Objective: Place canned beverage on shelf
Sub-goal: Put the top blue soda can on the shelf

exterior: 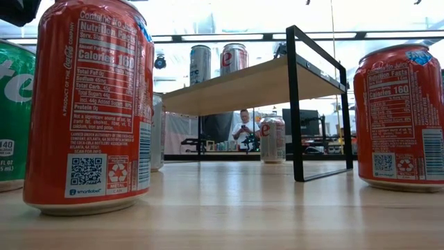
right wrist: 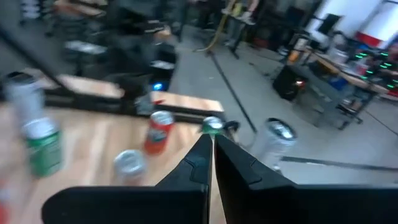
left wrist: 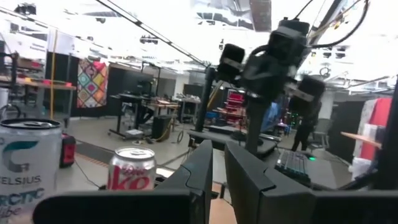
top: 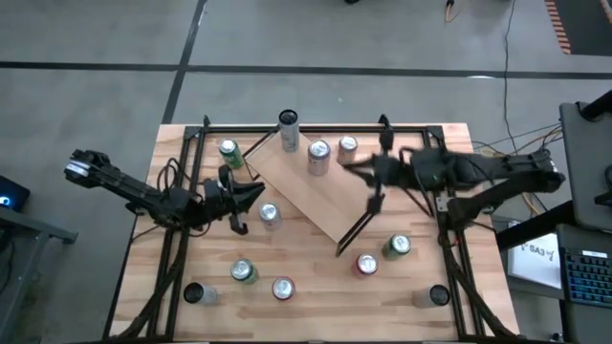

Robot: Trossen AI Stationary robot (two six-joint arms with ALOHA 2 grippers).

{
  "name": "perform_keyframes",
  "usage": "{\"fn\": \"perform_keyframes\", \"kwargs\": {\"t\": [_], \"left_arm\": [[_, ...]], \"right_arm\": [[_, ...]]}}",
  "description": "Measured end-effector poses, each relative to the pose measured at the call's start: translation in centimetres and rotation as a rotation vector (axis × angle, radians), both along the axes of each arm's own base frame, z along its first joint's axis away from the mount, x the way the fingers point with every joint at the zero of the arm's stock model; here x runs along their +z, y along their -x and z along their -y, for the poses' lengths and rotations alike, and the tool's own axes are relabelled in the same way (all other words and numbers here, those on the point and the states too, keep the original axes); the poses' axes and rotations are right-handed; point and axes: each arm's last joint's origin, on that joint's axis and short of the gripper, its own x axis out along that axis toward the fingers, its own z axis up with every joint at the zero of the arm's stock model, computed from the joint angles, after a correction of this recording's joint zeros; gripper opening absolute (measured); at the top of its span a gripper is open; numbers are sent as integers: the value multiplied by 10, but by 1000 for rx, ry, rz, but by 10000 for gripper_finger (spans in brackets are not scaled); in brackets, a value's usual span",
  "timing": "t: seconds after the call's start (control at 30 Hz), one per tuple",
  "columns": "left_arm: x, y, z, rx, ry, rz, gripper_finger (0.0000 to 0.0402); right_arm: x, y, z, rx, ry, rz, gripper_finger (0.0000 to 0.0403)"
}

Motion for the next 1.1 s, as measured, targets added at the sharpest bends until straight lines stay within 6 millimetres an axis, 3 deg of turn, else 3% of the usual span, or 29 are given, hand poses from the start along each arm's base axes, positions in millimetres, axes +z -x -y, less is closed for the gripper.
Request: {"fn": "perform_keyframes", "kwargs": {"t": [0.4, 0.6, 0.87, 1.1], "left_arm": [[-5, -5, -1, 10, 0, -21, 27], [-5, -5, -1, 14, -12, -26, 27], [-5, -5, -1, 17, -23, -30, 27], [-5, -4, -1, 24, -45, -38, 27]], "right_arm": [[-18, -50, 113, -194, -71, 61, 9], [-33, -64, 157, -310, -128, 30, 9], [-43, -69, 182, -340, -170, 29, 9], [-53, -91, 191, -303, -200, 55, 9]]}}
